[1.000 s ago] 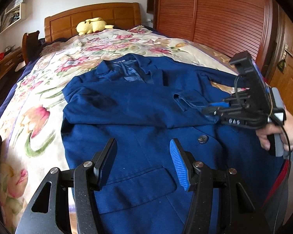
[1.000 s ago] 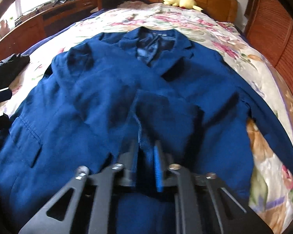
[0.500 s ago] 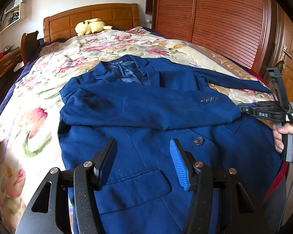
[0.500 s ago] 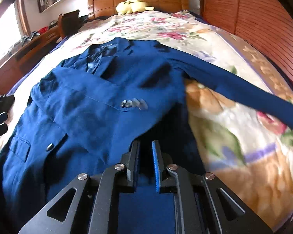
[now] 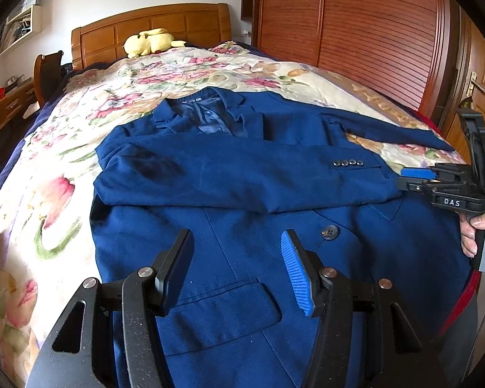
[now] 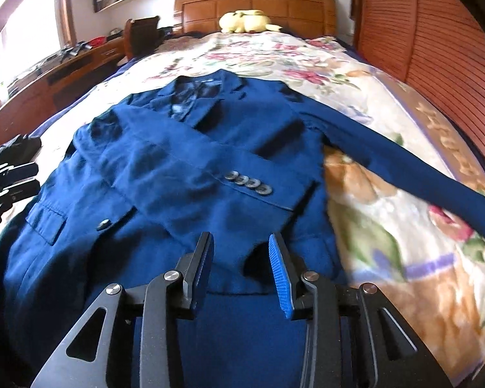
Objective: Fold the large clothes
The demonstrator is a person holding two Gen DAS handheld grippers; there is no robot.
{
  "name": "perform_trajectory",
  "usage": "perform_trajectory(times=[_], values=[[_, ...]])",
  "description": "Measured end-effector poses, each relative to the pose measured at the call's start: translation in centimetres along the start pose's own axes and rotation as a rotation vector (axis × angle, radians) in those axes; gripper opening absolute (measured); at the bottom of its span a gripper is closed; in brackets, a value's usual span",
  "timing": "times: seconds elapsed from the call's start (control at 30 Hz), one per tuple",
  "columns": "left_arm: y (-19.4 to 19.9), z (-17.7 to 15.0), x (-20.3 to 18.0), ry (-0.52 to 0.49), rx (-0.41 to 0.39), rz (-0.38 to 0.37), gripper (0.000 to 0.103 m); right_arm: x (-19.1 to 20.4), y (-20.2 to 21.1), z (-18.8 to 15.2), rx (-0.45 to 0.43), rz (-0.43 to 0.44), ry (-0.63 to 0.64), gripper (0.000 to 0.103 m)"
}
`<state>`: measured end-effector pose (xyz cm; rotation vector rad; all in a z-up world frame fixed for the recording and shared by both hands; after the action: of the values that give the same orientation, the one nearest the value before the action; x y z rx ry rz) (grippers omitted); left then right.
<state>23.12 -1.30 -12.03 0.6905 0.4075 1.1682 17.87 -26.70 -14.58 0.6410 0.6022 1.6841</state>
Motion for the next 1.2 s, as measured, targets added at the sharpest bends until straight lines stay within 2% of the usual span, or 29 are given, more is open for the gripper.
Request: perform_trajectory(times=[0.27,0.4,0.6,0.67,0.73,0.8,1.1,1.2], values=[[0.2,0.1,-0.9,-0.029,-0.008,0.022,0.057,-0.2,-4.2,-0.4,0.109,-0.001,0.018,0.037],[0.5,0.4,-1.6,-0.048,-0.009,0.028,0.057,-0.7,-4.1,-0.4,0.091,0.03,0.009,0.037],[1.1,1.2,-3.9,-0.09,-0.015,0.034,0.057,-2.5,-0.7,-0.1,0.021,0.061,0.013,0.037],[1.1,1.4,-4.6,-0.091,-0.016,0.023,0.057,-4.2,0.9,-0.2,-0.011,0.036,0.012,0.037],[0.9,1.7,-5.5,-0.078,-0.018,0.0,0.057,-6.4,2.1,0.0,-0.035,-0.004,0.007,0.05],[0.7,2.0,-6.4,-0.072,-0.019,-0.02,0.057,-9.4,3.2,0.2,-0.043,-0.056,-0.007,0.055],[-0.9,3.7,-9.3,-0.085,-0.016,-0.061,0.057,-23.3,6.9,1.0,-0.071,-0.253,-0.173,0.055],[-1.1,4.2,-9.9,-0.091,-0.015,-0.068,0.057,-26.2,7.6,1.1,-0.088,-0.31,-0.221,0.055]])
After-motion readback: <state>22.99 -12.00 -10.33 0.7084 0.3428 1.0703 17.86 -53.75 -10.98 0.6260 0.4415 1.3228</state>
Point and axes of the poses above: each gripper's, at about its wrist camera, not at the fingertips, and y roughly against the way its jaws point, x to its left, z to its top, the point moved 3 cm from there along -y, roughly the way its jaws point, and after that the axes turned 8 degrees about -y, right-handed, at the moved point
